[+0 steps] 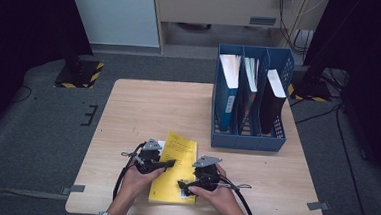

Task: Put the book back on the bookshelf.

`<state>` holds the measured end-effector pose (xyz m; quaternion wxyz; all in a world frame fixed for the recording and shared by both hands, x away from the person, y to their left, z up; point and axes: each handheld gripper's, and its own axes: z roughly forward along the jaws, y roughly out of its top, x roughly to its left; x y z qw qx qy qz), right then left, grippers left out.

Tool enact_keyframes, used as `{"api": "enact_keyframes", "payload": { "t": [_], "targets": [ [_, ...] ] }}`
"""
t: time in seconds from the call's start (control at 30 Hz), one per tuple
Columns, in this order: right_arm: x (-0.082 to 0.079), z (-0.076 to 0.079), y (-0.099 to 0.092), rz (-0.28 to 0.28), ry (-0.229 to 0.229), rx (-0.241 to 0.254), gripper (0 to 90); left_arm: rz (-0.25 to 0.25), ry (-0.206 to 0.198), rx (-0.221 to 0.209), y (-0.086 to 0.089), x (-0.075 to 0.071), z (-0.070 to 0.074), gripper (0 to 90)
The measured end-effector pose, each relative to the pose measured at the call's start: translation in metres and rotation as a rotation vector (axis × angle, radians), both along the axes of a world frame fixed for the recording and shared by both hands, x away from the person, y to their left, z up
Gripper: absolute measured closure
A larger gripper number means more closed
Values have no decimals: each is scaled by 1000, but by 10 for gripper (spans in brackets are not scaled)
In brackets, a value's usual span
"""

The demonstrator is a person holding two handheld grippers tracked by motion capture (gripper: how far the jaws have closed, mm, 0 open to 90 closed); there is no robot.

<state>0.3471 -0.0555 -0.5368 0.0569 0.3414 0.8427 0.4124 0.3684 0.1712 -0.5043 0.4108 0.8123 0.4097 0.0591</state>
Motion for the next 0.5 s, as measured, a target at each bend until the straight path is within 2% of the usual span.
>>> {"api": "enact_keyframes", "payload": {
  "t": [0.1, 0.17, 0.3, 0.37, 0.5],
  "targets": [
    [1, 0, -1, 4, 0, 5, 24, 4, -3, -3, 0, -1, 2, 728],
    [2, -1, -2, 2, 2, 12, 24, 14, 0, -24, 0, -2, 4, 747],
    [5, 0, -4, 1, 29, 44, 12, 10, -18, -69, 3, -6, 10, 769],
    [7, 0, -5, -1, 49, 64, 5, 1, -28, -73, 4, -7, 13, 773],
    [10, -1, -5, 22, 58, 92, 5, -10, -32, -82, 6, -9, 16, 777]
  ]
}}
